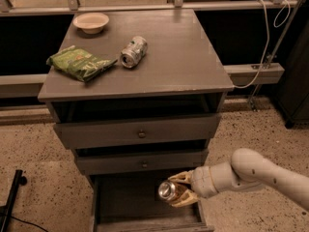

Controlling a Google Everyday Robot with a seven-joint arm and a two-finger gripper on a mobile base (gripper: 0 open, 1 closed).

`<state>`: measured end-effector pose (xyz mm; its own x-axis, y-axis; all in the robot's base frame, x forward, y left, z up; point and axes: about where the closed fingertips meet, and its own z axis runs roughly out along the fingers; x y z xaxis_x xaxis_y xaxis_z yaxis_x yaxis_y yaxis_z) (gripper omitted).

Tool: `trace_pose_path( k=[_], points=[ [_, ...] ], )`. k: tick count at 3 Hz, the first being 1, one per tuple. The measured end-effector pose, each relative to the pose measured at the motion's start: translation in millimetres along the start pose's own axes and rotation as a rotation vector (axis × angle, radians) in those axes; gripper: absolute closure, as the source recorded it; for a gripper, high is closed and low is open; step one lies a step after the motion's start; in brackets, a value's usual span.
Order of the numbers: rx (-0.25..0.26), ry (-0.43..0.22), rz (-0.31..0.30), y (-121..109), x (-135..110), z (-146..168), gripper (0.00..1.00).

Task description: Place orange can into bottom drawer

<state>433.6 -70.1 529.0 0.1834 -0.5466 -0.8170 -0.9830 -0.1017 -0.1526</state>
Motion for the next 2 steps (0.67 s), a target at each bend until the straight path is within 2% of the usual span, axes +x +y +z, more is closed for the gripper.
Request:
trace_pose_path(
  k=[1,2],
  points=[
    [0.053,-0.065,0.041,12,53,37,1.00],
    [0.035,-0.097,0.068,24,60,54,1.00]
  ],
)
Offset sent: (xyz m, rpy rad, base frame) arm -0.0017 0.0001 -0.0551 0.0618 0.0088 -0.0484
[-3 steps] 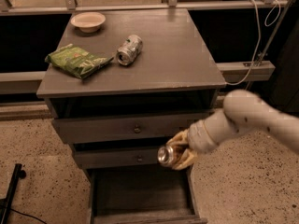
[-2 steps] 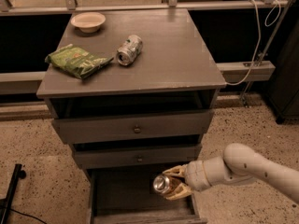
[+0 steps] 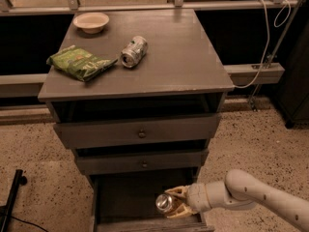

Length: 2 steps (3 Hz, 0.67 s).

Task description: Place orange can into bottom drawer

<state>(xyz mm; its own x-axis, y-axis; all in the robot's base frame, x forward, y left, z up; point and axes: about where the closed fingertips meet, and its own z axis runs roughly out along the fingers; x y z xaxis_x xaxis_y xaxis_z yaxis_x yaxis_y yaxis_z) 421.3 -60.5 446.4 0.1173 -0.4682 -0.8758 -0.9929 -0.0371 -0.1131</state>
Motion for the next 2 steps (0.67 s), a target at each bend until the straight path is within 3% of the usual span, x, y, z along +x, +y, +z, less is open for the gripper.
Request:
trace_pose_path(
  k=[1,2],
  points=[
    [-0.008,0.022,0.010,-13,13,7,1.00],
    [-0.003,0.085,0.005,-43,81,54,1.00]
  ],
)
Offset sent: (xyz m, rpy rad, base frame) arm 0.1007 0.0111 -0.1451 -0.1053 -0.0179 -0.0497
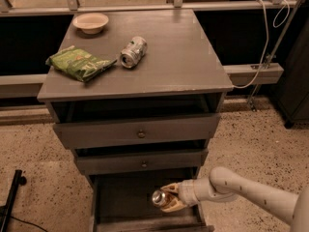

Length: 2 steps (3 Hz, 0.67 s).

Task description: Place orange can into bottom drawer

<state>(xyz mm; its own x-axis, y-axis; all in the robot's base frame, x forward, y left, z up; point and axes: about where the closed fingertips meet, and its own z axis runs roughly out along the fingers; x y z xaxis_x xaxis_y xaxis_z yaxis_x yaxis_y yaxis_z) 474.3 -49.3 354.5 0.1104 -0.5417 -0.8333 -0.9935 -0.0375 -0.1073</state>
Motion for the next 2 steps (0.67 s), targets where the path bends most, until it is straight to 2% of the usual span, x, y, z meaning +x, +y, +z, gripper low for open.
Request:
trace_pose_path(
  k=[1,2],
  points=[
    [0.043,0.100,-0.006,-15,48,42,1.00],
    [0.040,0.244,-0.012,-18,89,83,1.00]
  ],
)
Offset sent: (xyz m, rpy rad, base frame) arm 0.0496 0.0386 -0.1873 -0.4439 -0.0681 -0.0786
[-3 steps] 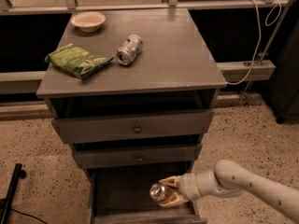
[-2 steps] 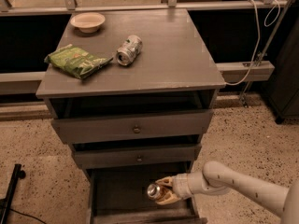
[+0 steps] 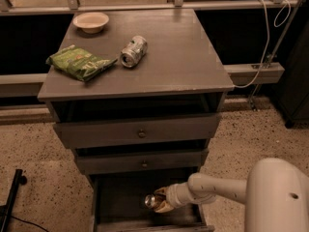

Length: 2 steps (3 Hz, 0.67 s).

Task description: Place orange can into bottom drawer

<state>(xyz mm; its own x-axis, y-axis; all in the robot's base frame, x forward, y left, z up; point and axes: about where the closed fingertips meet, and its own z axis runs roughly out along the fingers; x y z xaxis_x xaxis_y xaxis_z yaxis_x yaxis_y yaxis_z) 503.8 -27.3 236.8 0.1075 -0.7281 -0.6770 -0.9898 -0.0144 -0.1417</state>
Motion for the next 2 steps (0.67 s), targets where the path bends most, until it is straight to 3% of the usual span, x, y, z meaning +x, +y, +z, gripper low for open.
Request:
trace_pose_path(
  k=[1,2],
  points=[
    [-0.003,0.074,0.048,2,31,40,1.00],
    [0.000,0.046,0.119,4,59,73,0.78]
  ],
)
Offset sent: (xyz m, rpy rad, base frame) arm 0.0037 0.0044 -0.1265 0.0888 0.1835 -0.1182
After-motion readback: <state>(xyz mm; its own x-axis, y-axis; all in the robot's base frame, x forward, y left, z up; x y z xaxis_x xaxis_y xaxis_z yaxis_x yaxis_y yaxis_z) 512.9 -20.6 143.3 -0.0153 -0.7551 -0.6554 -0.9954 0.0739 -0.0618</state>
